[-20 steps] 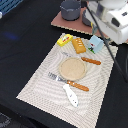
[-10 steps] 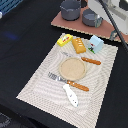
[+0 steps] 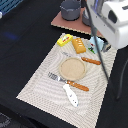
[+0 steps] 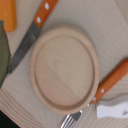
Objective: Interact with the objects in diverse but meaningful ways.
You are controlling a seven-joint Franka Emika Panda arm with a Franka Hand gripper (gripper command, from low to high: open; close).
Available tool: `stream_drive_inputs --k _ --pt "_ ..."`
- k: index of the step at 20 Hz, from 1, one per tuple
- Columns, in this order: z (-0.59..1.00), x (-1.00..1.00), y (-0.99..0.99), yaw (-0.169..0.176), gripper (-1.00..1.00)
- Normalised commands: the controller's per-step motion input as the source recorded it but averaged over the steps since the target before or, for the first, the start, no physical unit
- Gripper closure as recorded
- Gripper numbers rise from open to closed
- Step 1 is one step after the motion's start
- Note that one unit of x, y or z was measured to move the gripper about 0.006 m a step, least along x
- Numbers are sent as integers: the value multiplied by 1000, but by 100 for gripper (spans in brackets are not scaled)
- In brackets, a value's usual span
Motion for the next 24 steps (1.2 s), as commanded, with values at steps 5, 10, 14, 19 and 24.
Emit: stream_drive_inputs --k 5,10,14,19,24 --pt "0 0 -739 -123 -100" --pt "-21 75 -701 -130 -100" --pt "-25 346 -556 -138 -100" --pt "-58 402 -478 -138 -100" --pt "-55 224 -233 -115 -100"
